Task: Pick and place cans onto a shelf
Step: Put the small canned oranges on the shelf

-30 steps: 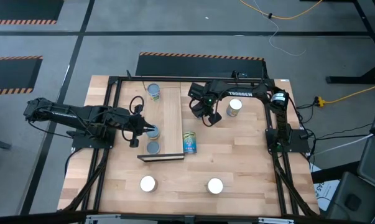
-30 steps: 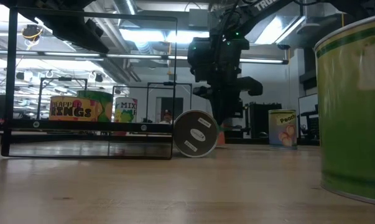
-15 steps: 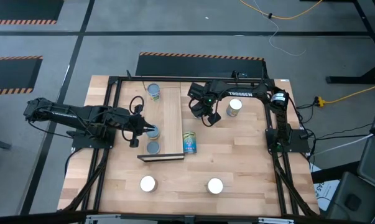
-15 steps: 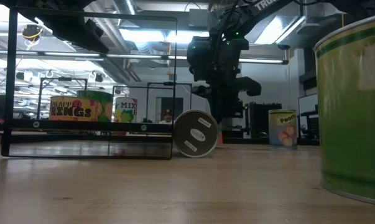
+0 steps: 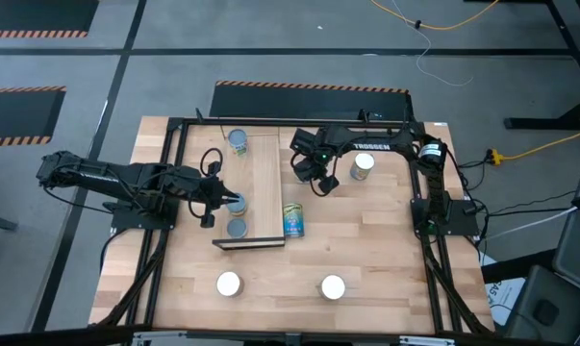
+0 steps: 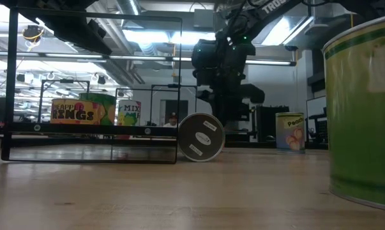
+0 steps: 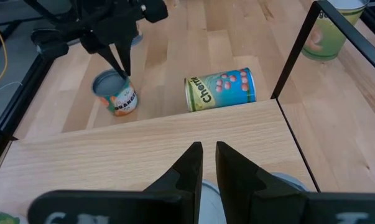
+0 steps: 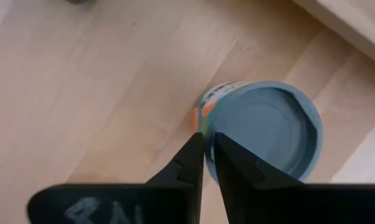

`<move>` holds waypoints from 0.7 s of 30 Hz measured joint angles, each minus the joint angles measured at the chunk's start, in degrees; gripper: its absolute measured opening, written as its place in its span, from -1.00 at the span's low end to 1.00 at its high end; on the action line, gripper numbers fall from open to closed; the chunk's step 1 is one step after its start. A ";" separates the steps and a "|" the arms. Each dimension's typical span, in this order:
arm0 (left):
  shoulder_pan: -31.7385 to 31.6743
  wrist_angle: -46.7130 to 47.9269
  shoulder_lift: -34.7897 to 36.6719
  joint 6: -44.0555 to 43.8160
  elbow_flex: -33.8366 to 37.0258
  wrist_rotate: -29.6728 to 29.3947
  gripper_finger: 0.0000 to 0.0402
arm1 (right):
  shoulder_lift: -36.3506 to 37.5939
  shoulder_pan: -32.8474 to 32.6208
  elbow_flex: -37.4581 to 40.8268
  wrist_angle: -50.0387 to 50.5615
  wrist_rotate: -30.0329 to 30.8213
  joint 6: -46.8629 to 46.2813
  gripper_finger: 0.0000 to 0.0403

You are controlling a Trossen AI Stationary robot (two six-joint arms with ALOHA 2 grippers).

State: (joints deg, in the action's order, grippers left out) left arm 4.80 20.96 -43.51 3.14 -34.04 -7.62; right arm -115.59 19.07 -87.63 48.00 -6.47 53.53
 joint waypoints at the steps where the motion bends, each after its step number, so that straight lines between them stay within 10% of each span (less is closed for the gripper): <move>1: 0.00 0.00 0.00 0.00 0.00 0.00 -0.81 | -0.01 0.00 0.65 -1.21 0.21 -0.86 -0.77; 21: 0.00 -0.01 0.00 0.00 0.00 0.00 -0.81 | 0.13 0.00 1.70 -3.73 1.28 -0.80 -0.93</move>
State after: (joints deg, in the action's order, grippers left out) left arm 4.80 20.95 -43.51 3.14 -34.04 -7.62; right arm -115.46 19.07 -85.93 44.27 -5.19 52.73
